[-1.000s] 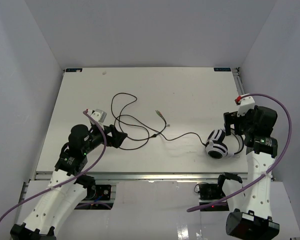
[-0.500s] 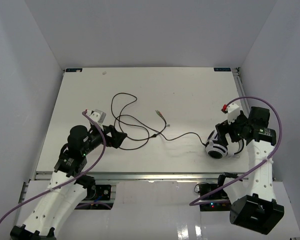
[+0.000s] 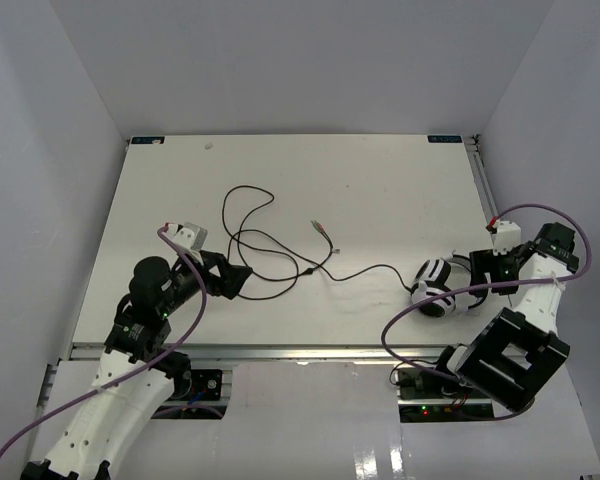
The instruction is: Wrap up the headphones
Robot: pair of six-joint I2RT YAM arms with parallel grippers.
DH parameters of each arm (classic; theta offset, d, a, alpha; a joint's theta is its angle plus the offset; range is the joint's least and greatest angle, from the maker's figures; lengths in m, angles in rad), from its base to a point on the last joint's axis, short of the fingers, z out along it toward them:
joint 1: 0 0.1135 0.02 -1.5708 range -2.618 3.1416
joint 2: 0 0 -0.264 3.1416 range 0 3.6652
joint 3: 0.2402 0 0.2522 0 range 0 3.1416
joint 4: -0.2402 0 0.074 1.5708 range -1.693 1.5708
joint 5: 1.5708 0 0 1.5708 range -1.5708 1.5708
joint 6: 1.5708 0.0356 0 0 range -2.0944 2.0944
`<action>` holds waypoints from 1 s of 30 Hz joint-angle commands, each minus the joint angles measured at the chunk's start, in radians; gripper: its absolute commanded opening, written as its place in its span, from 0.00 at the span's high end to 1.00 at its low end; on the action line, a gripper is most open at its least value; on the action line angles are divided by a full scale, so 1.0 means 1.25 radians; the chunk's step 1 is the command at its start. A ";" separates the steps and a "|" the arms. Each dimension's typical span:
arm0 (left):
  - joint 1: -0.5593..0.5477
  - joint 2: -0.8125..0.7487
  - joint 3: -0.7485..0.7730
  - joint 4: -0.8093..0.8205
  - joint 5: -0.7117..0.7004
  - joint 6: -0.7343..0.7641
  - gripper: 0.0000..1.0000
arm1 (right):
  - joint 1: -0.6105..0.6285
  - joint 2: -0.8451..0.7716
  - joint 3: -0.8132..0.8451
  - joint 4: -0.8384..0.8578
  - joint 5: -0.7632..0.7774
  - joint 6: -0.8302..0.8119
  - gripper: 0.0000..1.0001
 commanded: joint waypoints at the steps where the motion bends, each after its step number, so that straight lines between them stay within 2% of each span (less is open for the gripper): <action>1: -0.002 -0.008 -0.006 0.005 0.014 0.005 0.02 | -0.038 0.024 -0.025 0.114 0.071 0.040 0.17; 7: -0.002 -0.006 -0.009 0.007 0.020 0.005 0.02 | -0.039 0.113 -0.056 0.185 0.051 0.134 0.36; 12: -0.002 0.007 -0.009 0.007 0.019 0.005 0.02 | -0.039 0.168 -0.083 0.223 0.047 0.145 0.45; 17: -0.002 0.017 -0.008 0.004 0.017 0.005 0.02 | -0.038 0.207 -0.107 0.255 0.041 0.142 0.46; 24: -0.002 0.024 -0.008 0.002 0.014 0.005 0.02 | -0.039 0.251 -0.120 0.295 0.038 0.155 0.61; 27: -0.002 0.024 -0.008 0.002 0.014 0.005 0.02 | -0.039 0.261 -0.128 0.313 0.036 0.165 0.72; 30: -0.002 0.022 -0.008 0.001 0.013 0.005 0.02 | -0.039 0.262 -0.132 0.320 0.027 0.167 0.87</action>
